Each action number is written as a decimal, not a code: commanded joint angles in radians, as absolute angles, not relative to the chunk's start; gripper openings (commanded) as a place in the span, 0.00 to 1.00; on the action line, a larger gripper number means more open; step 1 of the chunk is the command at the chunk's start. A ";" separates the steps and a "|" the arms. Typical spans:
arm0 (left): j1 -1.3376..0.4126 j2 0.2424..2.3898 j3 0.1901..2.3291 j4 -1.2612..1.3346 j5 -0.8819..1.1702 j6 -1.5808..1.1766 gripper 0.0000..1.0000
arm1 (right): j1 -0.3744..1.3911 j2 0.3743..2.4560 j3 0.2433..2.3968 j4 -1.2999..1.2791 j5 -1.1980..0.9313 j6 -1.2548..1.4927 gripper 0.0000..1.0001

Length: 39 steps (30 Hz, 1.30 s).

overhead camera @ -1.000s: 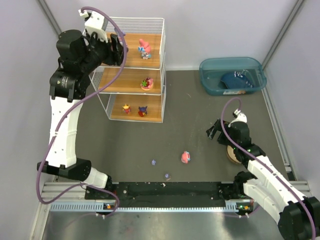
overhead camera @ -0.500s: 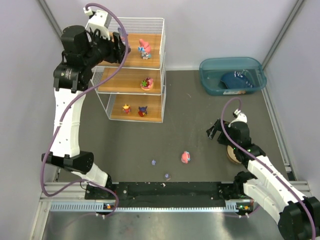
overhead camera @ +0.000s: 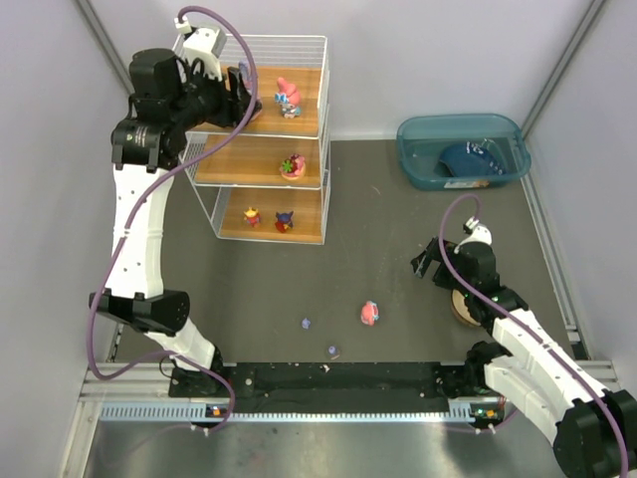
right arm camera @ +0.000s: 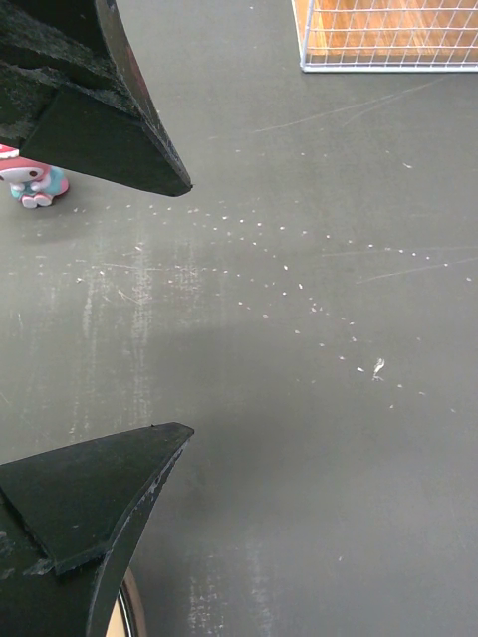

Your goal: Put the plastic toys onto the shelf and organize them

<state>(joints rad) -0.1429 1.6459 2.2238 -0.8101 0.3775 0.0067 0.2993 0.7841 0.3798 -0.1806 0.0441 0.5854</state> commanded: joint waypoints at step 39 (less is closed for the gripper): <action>-0.118 1.697 2.272 -0.834 0.422 0.063 0.24 | 0.307 0.795 0.416 -0.158 0.054 0.572 0.99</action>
